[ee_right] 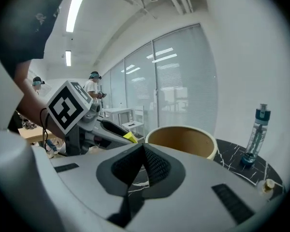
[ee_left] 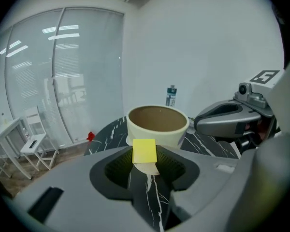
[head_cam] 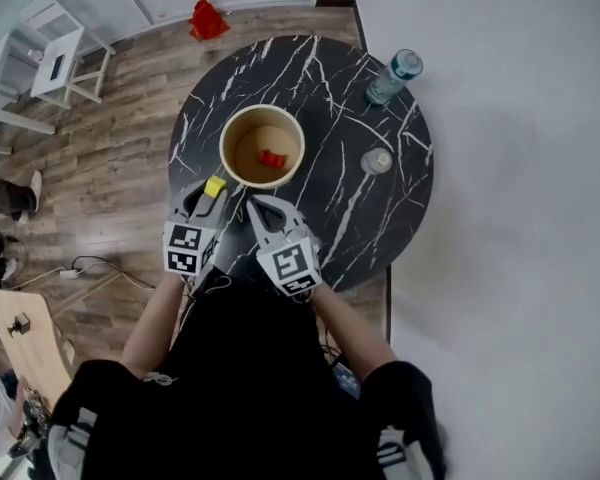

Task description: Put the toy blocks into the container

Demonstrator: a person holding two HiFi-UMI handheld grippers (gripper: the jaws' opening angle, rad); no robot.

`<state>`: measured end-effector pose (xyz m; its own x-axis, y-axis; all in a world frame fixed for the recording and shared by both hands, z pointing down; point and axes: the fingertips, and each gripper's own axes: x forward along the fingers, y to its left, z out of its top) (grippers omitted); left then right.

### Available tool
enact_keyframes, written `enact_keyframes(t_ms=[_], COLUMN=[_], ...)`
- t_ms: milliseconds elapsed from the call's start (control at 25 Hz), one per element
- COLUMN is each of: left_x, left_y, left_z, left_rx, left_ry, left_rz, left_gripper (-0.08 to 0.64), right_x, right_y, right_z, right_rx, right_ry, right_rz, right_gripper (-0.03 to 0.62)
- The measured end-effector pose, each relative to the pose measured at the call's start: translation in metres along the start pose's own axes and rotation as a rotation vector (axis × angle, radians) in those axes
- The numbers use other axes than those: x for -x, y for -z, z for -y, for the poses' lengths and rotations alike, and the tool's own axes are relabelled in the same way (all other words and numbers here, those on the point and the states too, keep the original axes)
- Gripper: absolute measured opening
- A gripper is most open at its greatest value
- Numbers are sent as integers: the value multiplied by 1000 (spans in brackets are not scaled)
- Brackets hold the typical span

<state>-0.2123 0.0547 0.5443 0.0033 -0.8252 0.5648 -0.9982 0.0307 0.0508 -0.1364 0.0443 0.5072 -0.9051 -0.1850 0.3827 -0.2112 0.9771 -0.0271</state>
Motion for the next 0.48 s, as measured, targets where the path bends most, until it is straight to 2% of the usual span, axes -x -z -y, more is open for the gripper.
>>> enact_keyframes(t_ms=[240,480], left_x=[14,3], left_y=[-69,-96], left_z=[-11,17], left_rx=[-48,-83], left_ry=[36,121], left_rz=[132,157], left_gripper=[144,144], right_x=[14,26], right_y=[-39,-48], right_z=[28,56], right_rx=[-12,-31], right_ry=[107,218], right_rz=[71,86], right_gripper=[-3,-3])
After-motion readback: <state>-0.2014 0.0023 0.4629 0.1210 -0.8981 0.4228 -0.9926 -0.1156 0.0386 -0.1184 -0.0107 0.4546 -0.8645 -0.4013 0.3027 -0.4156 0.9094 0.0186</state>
